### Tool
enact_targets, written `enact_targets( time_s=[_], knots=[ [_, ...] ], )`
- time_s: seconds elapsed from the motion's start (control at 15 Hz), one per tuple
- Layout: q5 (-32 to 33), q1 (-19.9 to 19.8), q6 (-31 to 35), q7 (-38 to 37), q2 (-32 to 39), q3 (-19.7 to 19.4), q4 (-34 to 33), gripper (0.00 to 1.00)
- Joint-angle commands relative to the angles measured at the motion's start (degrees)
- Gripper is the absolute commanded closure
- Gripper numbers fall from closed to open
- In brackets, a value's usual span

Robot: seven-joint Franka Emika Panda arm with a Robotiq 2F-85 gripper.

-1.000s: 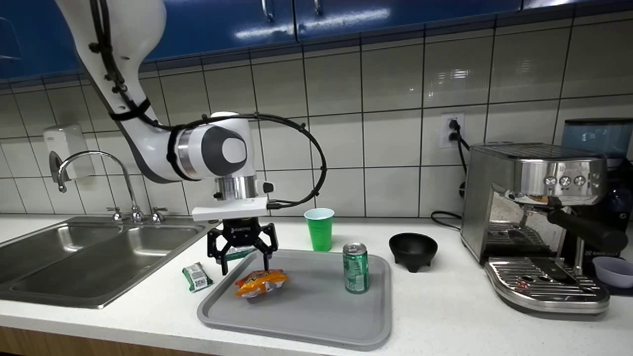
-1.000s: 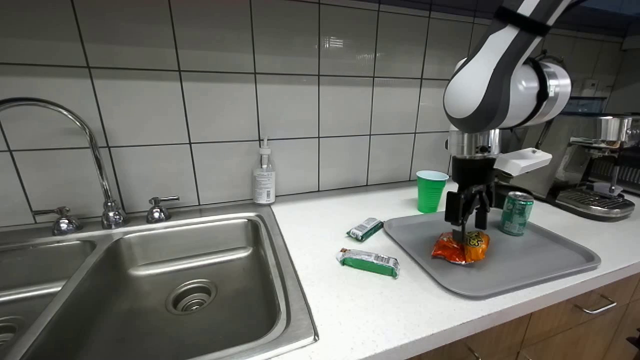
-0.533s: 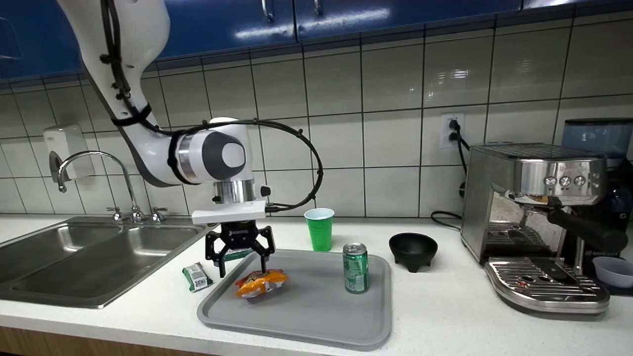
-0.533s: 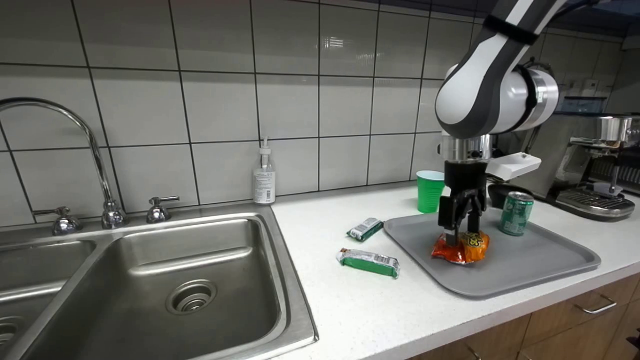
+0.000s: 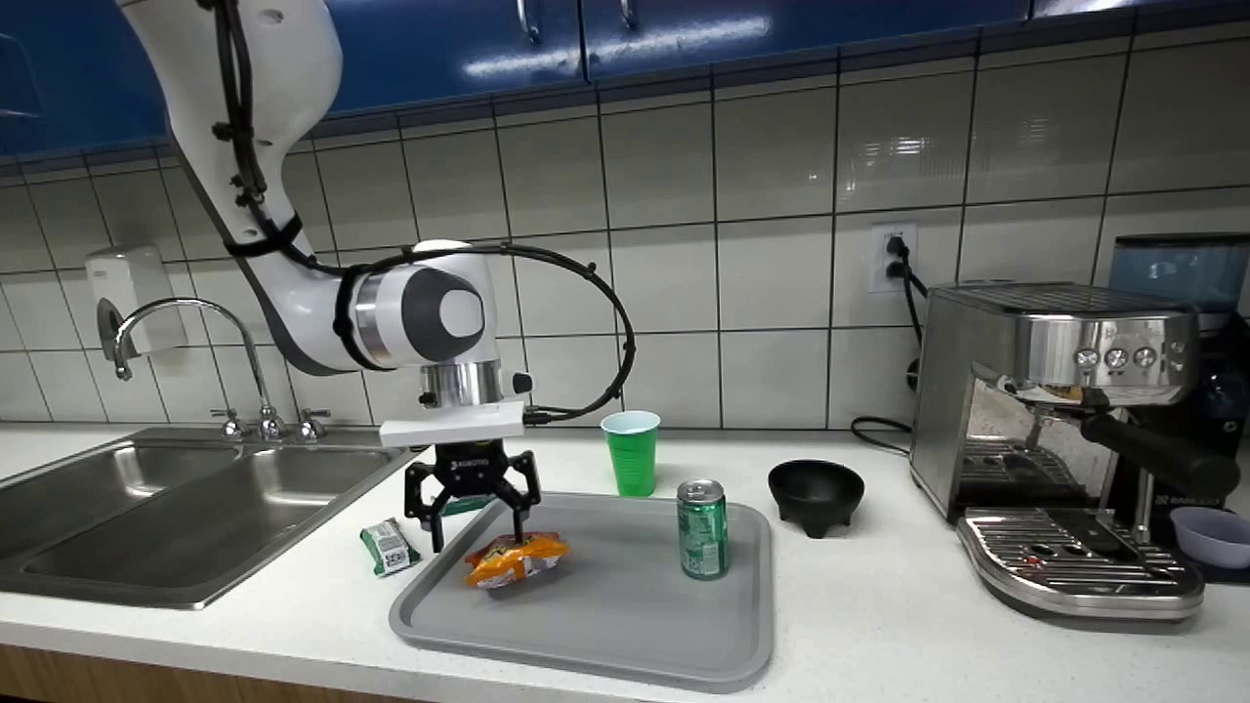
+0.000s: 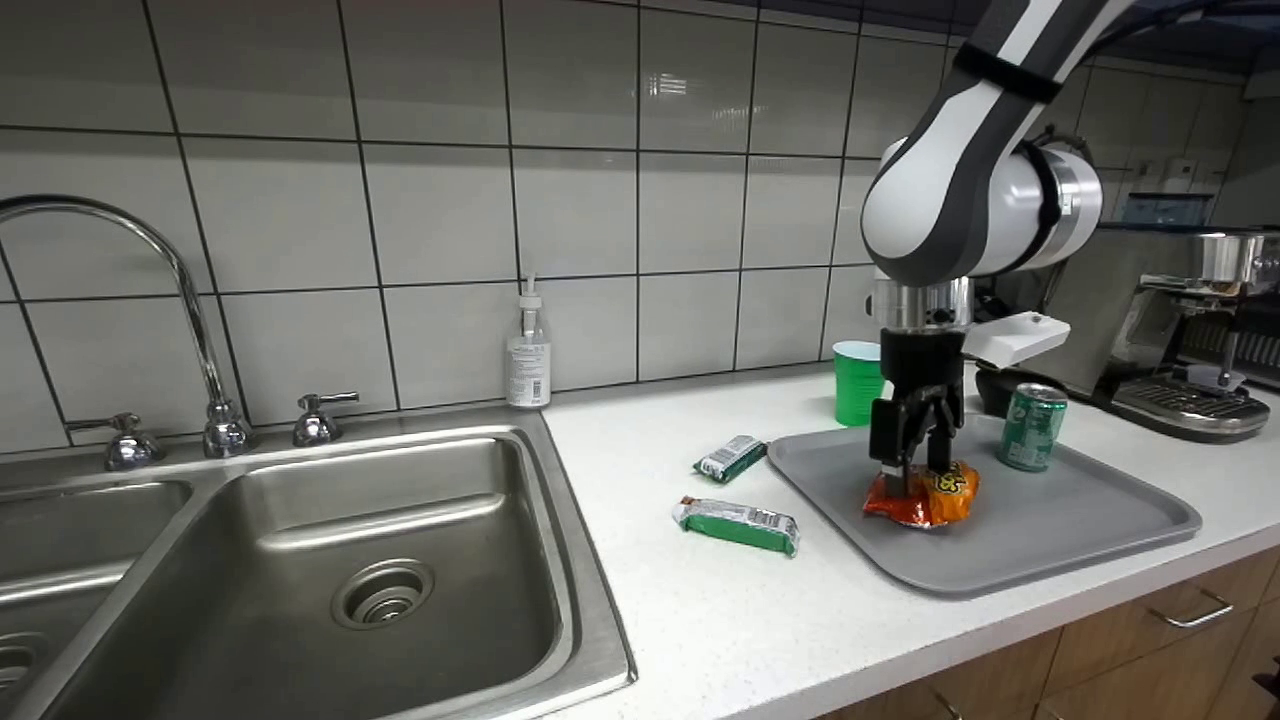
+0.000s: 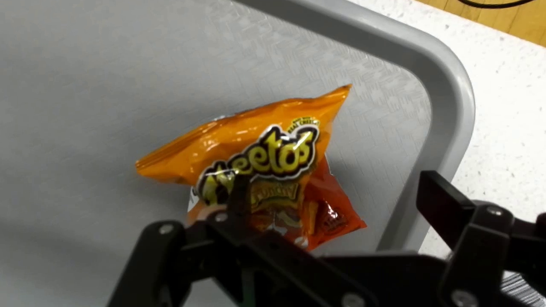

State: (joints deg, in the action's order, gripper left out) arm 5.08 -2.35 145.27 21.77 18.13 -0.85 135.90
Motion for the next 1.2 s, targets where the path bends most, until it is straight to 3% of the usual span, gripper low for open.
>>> enact_targets(
  time_s=[0.0,0.27,0.33,0.47,1.0,1.13],
  knots=[
    [1.18,-0.75,-1.61,0.63,0.59,0.83,-1.50,0.00],
    [1.28,-0.74,-1.66,0.56,0.78,0.88,-1.66,0.00],
    [1.43,-0.69,-1.60,0.36,0.84,0.78,-1.70,0.25],
    [1.46,-0.73,-1.62,0.40,0.91,0.80,-1.77,0.32],
    [0.96,-0.99,-1.89,0.55,0.76,0.90,-2.03,0.95],
    [1.09,-1.01,-1.91,0.53,0.66,0.81,-1.96,1.00]
  ],
)
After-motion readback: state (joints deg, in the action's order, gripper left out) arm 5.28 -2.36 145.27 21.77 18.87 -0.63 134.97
